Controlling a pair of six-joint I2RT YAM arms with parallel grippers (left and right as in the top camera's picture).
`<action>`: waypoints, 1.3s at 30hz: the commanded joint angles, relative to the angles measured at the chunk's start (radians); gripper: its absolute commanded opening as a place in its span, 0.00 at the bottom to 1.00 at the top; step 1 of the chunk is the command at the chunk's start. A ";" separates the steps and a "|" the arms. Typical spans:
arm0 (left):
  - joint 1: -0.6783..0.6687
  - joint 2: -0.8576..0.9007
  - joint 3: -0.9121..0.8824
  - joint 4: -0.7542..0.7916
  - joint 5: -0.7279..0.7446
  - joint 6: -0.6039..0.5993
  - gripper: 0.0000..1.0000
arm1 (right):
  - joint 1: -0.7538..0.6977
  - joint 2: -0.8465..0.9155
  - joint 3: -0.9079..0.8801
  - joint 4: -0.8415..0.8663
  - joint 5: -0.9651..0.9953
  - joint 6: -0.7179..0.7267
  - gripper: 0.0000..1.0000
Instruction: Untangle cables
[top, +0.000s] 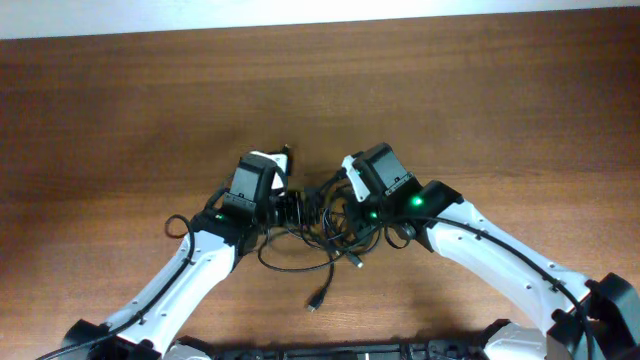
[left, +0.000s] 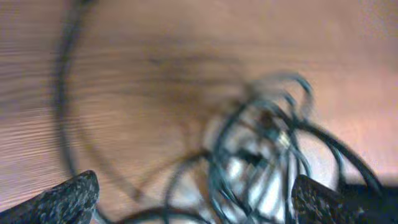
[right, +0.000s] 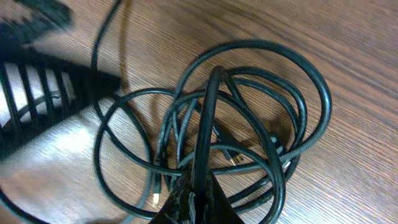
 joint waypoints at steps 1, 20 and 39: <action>-0.008 -0.002 0.003 -0.040 0.164 0.318 0.99 | 0.003 0.007 0.058 0.006 -0.057 0.012 0.04; -0.050 0.259 0.002 0.179 -0.055 0.323 0.38 | -0.366 -0.155 0.485 -0.260 -0.351 -0.019 0.04; 0.372 -0.164 0.003 0.079 -0.316 -0.010 0.00 | -0.814 0.014 0.518 -0.604 0.221 -0.030 0.04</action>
